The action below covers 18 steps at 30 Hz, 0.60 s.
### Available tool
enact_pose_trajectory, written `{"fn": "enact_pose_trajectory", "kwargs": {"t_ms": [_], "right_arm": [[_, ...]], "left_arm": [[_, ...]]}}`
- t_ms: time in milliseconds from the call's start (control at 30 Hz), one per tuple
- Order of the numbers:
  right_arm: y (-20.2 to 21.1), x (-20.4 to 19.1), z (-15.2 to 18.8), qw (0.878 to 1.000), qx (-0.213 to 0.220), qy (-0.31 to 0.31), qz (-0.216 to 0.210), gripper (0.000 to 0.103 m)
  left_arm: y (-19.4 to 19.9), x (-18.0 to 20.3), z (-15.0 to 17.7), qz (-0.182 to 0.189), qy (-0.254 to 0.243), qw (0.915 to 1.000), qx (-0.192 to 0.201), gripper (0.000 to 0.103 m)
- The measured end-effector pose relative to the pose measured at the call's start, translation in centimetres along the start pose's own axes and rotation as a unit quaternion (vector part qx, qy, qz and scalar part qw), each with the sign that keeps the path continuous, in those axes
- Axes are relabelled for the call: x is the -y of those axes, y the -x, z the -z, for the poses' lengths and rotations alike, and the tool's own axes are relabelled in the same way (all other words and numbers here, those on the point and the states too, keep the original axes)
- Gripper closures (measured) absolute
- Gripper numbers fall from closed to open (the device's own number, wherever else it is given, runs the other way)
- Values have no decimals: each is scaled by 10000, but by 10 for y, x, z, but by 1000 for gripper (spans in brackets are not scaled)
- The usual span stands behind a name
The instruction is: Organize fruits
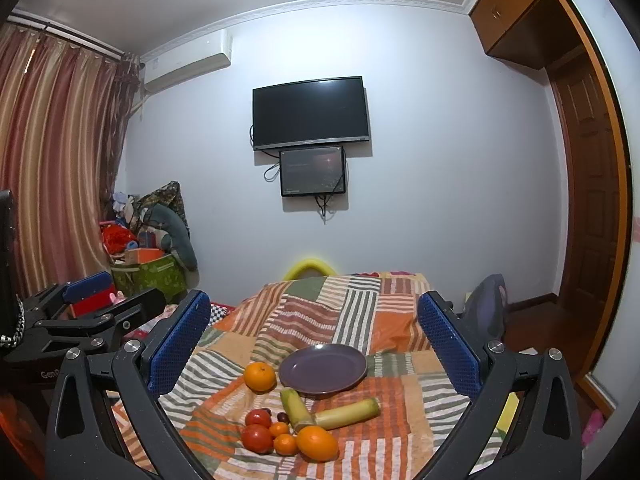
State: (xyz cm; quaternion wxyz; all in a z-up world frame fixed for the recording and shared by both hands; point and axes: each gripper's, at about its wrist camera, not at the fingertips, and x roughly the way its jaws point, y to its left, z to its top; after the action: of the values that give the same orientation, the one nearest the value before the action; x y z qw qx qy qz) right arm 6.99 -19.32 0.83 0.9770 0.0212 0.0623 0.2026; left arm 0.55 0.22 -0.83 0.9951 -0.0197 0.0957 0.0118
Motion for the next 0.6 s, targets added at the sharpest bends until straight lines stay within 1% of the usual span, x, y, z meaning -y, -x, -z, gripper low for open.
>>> {"fn": "enact_pose_trajectory", "kwargs": {"t_ms": [233, 600], "right_arm": [[0, 1, 0, 10000, -27, -25, -20, 0], [1, 3, -1, 10000, -33, -47, -4, 0]], "left_arm": [[-1, 2, 1, 6, -2, 10000, -59, 0], [-1, 2, 0, 10, -2, 10000, -50, 0]]}}
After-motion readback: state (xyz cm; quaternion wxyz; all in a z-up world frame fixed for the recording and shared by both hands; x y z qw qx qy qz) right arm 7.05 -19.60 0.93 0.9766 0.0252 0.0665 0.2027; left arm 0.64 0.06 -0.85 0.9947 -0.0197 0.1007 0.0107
